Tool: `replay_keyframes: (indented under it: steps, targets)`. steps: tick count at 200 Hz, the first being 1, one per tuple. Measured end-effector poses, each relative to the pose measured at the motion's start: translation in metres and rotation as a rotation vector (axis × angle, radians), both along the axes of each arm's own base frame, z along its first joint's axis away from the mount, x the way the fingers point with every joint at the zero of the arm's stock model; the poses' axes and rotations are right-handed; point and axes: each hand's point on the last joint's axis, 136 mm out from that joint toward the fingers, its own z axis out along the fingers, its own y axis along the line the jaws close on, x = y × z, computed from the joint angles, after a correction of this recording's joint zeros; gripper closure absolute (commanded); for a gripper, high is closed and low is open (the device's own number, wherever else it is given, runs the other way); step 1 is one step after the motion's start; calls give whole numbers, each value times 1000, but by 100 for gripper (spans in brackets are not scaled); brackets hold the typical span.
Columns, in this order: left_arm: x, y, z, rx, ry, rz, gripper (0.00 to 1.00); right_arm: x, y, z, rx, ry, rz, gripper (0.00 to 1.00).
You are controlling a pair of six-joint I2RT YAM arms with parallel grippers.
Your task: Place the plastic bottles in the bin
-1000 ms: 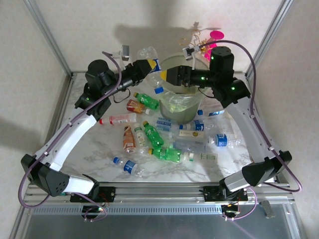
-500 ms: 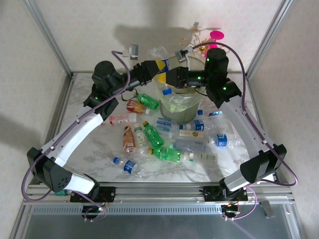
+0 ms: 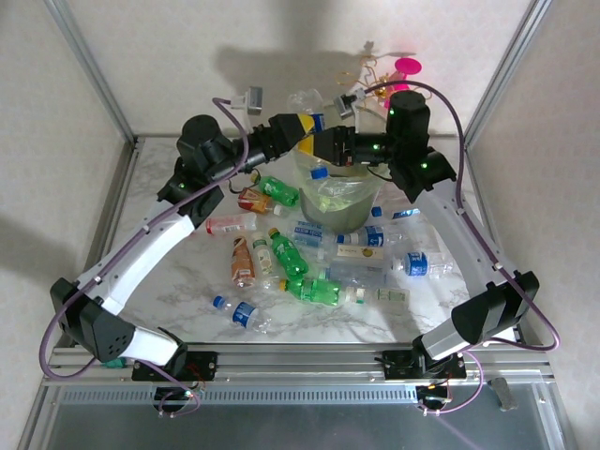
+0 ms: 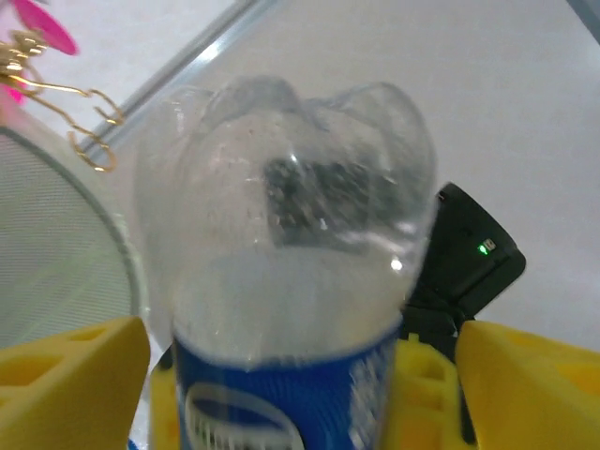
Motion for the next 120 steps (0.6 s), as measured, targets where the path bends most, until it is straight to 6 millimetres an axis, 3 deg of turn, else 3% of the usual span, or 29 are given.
replay_keyframes:
  steps: [14,33,56,75,92,120]
  targets:
    - [6,17,0,37,-9,102,12,15,-7,-8,-31,5,-77,52]
    - [11,54,6,85,-27,297,11,39,-21,-21,-107,11,-225,53]
    - [1,99,23,117,-63,497,12,79,-40,-29,-241,-11,-445,59]
    - [-10,123,29,135,-81,592,13,111,-58,-47,-376,-14,-601,60]
    - [-16,135,19,167,-75,637,13,135,-72,-78,-517,14,-693,61]
    - [-14,142,-23,255,-19,671,12,161,-86,-142,-756,83,-758,60]
